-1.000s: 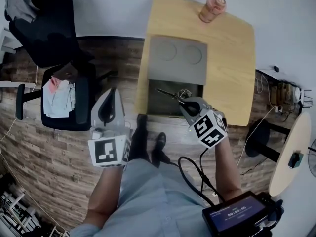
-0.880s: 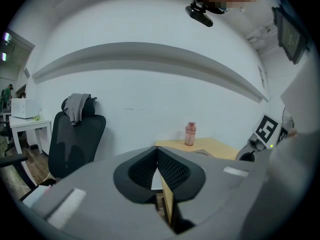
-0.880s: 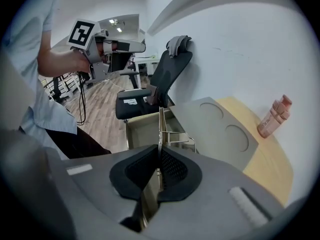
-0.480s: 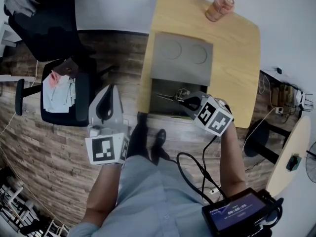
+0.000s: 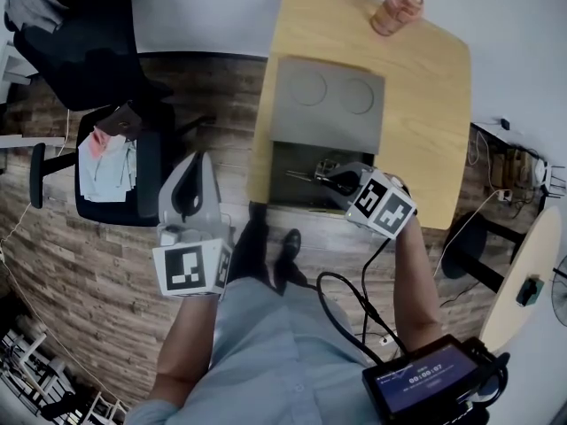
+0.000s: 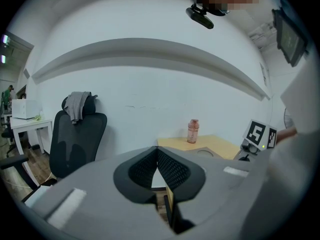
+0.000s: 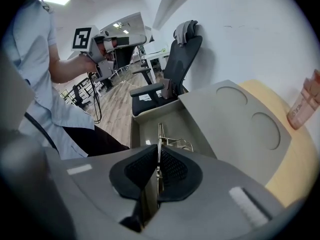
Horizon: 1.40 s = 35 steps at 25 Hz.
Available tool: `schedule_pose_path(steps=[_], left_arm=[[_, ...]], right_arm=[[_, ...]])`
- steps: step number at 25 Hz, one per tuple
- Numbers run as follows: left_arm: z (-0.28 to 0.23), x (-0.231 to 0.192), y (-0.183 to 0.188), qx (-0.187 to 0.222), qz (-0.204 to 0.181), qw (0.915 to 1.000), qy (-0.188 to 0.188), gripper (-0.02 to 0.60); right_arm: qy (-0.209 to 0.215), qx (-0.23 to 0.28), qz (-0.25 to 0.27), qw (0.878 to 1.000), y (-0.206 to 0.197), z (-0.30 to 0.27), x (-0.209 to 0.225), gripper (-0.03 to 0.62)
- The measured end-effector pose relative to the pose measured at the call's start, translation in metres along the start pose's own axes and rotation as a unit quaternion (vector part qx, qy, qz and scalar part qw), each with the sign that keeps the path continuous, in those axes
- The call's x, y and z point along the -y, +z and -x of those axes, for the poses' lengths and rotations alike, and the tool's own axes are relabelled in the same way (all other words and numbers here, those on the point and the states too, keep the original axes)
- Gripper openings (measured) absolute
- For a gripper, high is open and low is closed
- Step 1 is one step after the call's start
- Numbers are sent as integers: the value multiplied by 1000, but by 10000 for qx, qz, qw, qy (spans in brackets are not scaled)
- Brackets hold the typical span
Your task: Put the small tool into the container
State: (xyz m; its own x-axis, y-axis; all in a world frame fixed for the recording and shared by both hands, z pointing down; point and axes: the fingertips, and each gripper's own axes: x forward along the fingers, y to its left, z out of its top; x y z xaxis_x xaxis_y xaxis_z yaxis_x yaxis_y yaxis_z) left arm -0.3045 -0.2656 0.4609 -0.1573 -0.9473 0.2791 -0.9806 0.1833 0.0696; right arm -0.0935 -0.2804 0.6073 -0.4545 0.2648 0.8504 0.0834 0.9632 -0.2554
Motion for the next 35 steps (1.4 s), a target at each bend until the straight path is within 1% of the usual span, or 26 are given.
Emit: schedule_pose_path(steps=[5, 10, 14, 19, 22, 30, 35], left_arm=[[-2, 6, 1, 0, 5, 10000, -94, 5], [-4, 5, 3, 22, 13, 9999, -139, 5], [-4, 3, 4, 17, 50, 9999, -127, 5], [-3, 6, 4, 2, 91, 9998, -176, 5], [-4, 6, 5, 19, 110, 9997, -200, 5], [-6, 8, 5, 18, 115, 9997, -237, 5], [-1, 14, 14, 115, 84, 9995, -278, 5]], right_arm=[[-86, 142, -216, 9996, -2, 1, 5, 22], [-164, 123, -326, 9993, -9, -3, 8, 50], [-253, 135, -402, 9988, -12, -5, 11, 100], [-412, 126, -485, 9979, -11, -4, 14, 192], [-497, 149, -504, 9974, -10, -4, 17, 225], [-652, 189, -507, 9964, -12, -1, 22, 238], [-772, 275, -487, 9954, -10, 7, 21, 238]])
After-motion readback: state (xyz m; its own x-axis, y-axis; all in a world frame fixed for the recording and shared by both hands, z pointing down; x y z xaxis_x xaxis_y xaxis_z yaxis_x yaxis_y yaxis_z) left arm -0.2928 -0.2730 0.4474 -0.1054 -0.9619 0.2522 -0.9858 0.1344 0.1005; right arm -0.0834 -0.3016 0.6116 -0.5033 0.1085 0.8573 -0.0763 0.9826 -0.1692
